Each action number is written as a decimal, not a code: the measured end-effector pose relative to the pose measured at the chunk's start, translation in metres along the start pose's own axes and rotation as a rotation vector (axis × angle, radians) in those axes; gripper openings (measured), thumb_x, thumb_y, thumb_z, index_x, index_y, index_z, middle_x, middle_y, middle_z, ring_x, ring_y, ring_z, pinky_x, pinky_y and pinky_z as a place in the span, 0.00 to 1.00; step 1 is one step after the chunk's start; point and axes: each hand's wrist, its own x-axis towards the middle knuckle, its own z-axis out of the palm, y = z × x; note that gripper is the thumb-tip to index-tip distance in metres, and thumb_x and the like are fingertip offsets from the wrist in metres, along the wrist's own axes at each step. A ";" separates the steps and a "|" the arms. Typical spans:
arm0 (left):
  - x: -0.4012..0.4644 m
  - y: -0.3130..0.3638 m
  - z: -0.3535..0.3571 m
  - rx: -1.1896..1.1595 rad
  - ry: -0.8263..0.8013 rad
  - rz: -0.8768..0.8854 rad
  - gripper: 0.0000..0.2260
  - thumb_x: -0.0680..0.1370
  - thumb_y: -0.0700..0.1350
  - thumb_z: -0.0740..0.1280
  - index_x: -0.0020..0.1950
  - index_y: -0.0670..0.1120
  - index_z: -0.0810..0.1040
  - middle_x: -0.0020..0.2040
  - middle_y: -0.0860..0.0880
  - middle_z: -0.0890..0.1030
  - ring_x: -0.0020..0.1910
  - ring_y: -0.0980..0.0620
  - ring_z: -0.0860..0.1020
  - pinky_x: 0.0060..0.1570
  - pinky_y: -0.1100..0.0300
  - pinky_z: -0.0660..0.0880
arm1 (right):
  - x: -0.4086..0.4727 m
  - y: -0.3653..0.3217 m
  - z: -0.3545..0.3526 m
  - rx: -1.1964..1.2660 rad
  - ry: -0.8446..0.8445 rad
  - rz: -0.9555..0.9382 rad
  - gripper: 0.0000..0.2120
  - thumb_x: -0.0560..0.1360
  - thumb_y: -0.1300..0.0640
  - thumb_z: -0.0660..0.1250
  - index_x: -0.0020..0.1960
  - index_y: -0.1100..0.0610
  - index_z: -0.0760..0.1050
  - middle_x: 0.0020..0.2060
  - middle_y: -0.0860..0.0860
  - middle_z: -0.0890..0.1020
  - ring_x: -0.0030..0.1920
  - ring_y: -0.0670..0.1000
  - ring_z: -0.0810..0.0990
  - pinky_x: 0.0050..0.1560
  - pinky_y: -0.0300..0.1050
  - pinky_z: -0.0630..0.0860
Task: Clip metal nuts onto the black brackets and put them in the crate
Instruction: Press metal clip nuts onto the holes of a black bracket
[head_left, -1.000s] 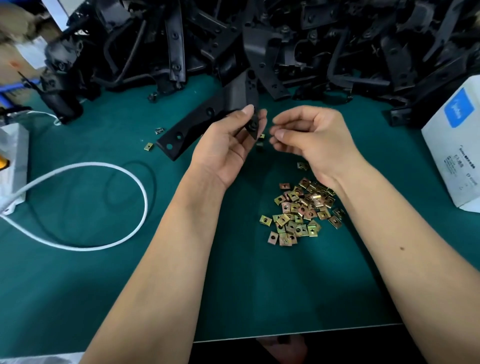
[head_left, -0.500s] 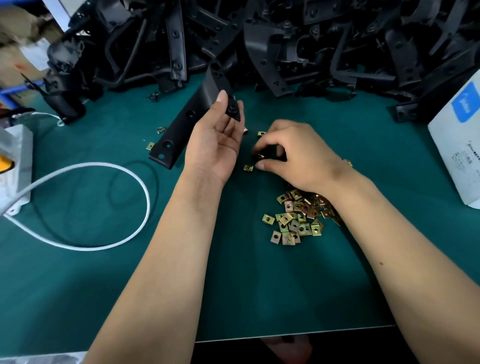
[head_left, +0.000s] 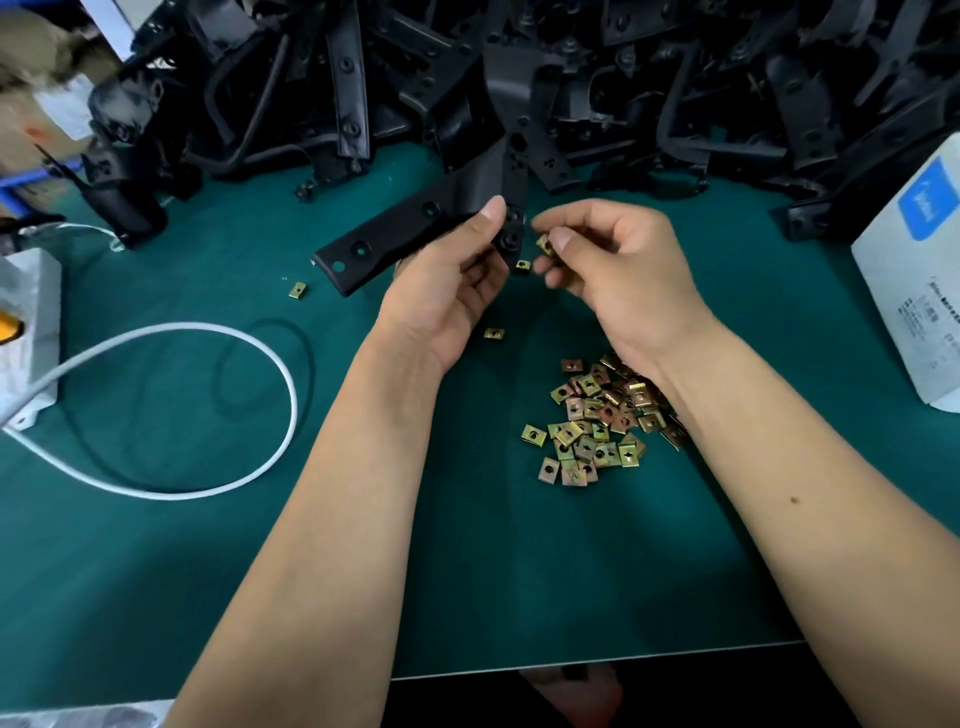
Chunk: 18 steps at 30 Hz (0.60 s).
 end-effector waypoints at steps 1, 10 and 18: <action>0.000 0.000 -0.001 0.004 -0.009 -0.007 0.15 0.75 0.43 0.77 0.60 0.42 0.81 0.50 0.46 0.83 0.42 0.54 0.81 0.42 0.64 0.79 | 0.000 -0.001 0.000 0.061 -0.006 0.016 0.10 0.81 0.69 0.64 0.53 0.60 0.83 0.43 0.54 0.84 0.43 0.51 0.82 0.47 0.41 0.79; -0.001 -0.001 -0.001 -0.002 -0.105 -0.052 0.10 0.72 0.43 0.78 0.52 0.44 0.82 0.45 0.49 0.85 0.39 0.57 0.82 0.38 0.65 0.78 | -0.003 -0.006 0.000 0.282 0.076 0.056 0.05 0.77 0.68 0.73 0.52 0.65 0.78 0.34 0.53 0.84 0.36 0.50 0.83 0.40 0.38 0.79; -0.006 0.001 0.003 -0.022 -0.135 -0.131 0.02 0.77 0.41 0.74 0.45 0.46 0.83 0.40 0.51 0.84 0.36 0.58 0.79 0.31 0.69 0.75 | -0.003 -0.008 -0.003 0.359 0.074 0.077 0.05 0.76 0.69 0.72 0.49 0.63 0.78 0.34 0.52 0.83 0.35 0.50 0.83 0.40 0.38 0.79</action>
